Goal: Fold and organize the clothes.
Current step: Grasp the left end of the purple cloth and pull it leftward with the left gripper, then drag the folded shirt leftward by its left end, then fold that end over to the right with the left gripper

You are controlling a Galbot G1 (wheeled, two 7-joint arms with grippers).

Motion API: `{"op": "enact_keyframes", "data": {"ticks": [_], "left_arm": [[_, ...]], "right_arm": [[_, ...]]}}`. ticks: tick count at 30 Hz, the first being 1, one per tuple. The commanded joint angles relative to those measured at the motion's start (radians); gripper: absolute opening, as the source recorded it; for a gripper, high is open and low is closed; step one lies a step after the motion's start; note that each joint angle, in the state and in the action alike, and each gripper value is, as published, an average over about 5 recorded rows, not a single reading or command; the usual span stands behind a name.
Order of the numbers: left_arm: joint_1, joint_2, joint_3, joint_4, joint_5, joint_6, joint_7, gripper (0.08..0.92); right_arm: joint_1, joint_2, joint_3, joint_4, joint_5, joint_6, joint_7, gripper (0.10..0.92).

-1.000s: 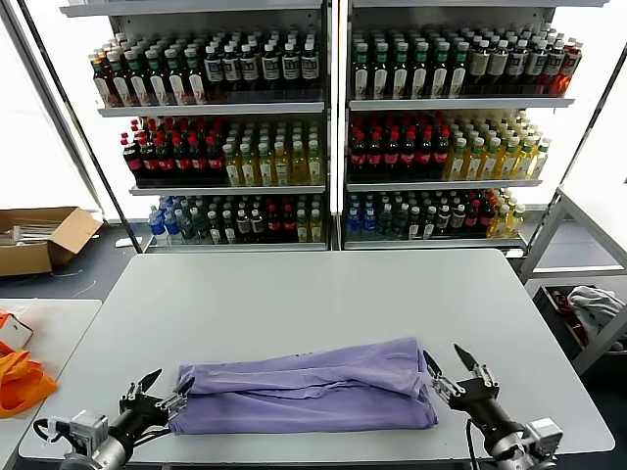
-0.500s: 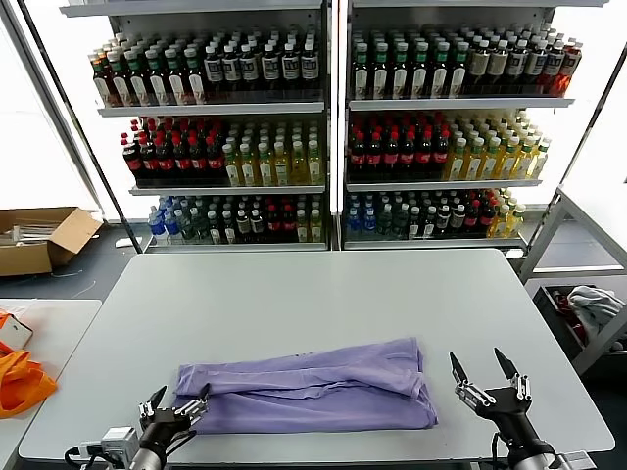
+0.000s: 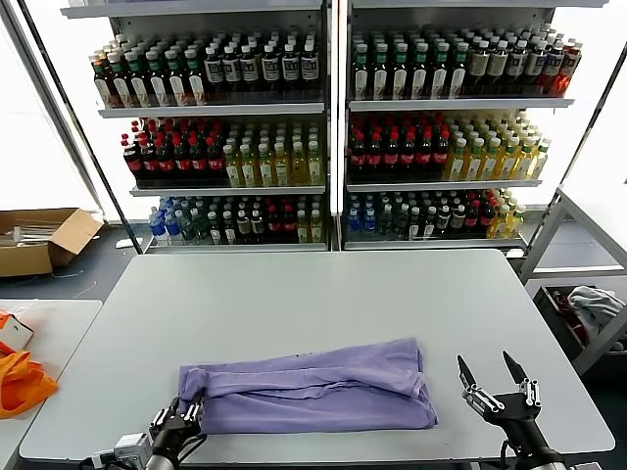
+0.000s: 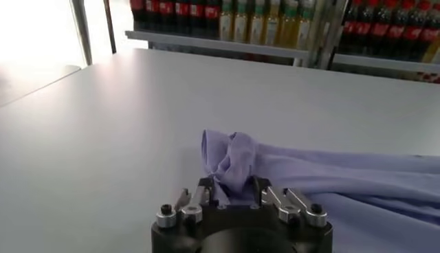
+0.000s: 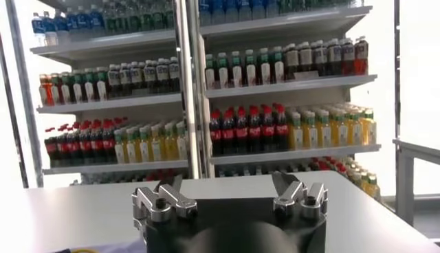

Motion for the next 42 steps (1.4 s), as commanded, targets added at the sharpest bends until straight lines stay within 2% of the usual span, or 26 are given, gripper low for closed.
{"op": "enact_keyframes", "data": {"ticks": [1, 3, 7, 10, 13, 19, 23, 26, 30, 33, 37, 42], "left_arm": [[-0.024, 0.043, -0.092, 0.016, 0.028, -0.114, 0.134, 0.327], [-0.053, 0.107, -0.183, 0.052, -0.003, -0.123, 0.181, 0.266], [-0.102, 0.304, -0.381, 0.168, -0.098, -0.132, 0.264, 0.155], [-0.123, 0.426, -0.475, 0.259, -0.113, -0.147, 0.322, 0.103], [-0.136, 0.502, -0.529, 0.345, -0.108, -0.172, 0.376, 0.094], [-0.176, 0.585, -0.569, 0.434, -0.104, -0.193, 0.418, 0.094], [-0.182, 0.572, -0.551, 0.349, -0.114, -0.169, 0.401, 0.094], [-0.171, 0.508, -0.492, 0.2, -0.124, -0.132, 0.374, 0.094], [-0.158, 0.421, -0.327, 0.005, -0.174, -0.1, 0.312, 0.094], [-0.161, 0.382, -0.155, -0.083, -0.244, -0.106, 0.258, 0.094], [-0.211, 0.327, 0.045, -0.117, -0.263, -0.1, 0.212, 0.094], [-0.244, 0.284, 0.205, -0.084, -0.177, -0.098, 0.238, 0.094]], "right_arm": [[0.005, 0.002, 0.001, 0.005, 0.005, 0.0, -0.003, 0.823], [0.004, -0.003, 0.002, 0.008, 0.01, -0.002, -0.005, 0.823], [0.002, -0.013, 0.0, 0.011, 0.018, -0.001, -0.007, 0.823], [0.002, -0.013, -0.003, 0.013, 0.02, 0.0, -0.007, 0.823], [0.001, -0.013, -0.005, 0.014, 0.022, 0.001, -0.006, 0.823], [-0.008, -0.017, 0.002, 0.023, 0.031, 0.002, -0.006, 0.823], [-0.016, -0.016, 0.011, 0.032, 0.04, 0.002, -0.005, 0.823], [-0.018, -0.013, 0.011, 0.037, 0.041, 0.001, -0.004, 0.823], [-0.021, -0.013, 0.011, 0.045, 0.038, -0.003, -0.003, 0.823], [-0.023, -0.014, 0.016, 0.05, 0.036, -0.006, -0.002, 0.823], [-0.029, -0.013, 0.025, 0.06, 0.031, -0.013, 0.0, 0.823], [-0.031, -0.013, 0.036, 0.07, 0.028, -0.021, 0.005, 0.823]]}}
